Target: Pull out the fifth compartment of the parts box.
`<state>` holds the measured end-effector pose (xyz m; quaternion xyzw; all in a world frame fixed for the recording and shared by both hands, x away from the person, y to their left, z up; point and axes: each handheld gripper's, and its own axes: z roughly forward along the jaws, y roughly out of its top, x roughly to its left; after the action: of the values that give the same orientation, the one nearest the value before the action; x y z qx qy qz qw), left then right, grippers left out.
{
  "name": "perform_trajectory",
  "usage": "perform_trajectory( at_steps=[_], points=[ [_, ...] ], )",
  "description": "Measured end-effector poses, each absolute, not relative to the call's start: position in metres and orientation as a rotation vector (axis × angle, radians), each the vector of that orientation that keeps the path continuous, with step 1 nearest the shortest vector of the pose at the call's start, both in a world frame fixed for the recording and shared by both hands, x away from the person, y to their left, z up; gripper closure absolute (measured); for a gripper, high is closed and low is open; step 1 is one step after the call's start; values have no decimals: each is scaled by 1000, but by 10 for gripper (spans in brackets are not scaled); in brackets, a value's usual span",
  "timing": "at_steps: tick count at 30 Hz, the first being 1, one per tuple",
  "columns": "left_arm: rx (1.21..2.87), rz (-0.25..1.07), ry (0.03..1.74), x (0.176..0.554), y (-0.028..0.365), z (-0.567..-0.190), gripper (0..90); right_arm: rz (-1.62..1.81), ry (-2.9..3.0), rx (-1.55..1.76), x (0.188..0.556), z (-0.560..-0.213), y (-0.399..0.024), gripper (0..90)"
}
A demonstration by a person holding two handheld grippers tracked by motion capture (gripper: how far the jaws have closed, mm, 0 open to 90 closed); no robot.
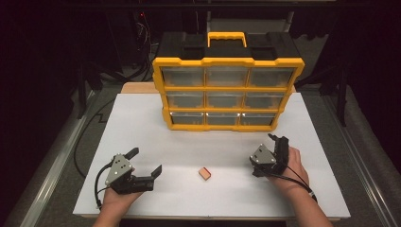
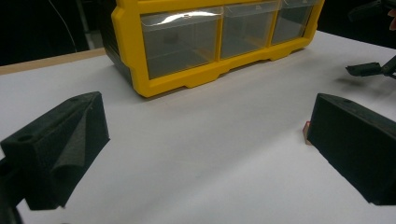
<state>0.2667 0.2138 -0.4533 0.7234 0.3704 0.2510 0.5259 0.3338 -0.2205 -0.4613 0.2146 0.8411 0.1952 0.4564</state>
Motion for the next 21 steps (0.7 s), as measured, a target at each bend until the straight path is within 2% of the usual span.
perform_trajectory(
  at_steps=[21],
  points=[
    [1737, 603, 881, 267, 213, -453, 3, 282, 2061, 272, 321, -461, -196, 4]
  ],
)
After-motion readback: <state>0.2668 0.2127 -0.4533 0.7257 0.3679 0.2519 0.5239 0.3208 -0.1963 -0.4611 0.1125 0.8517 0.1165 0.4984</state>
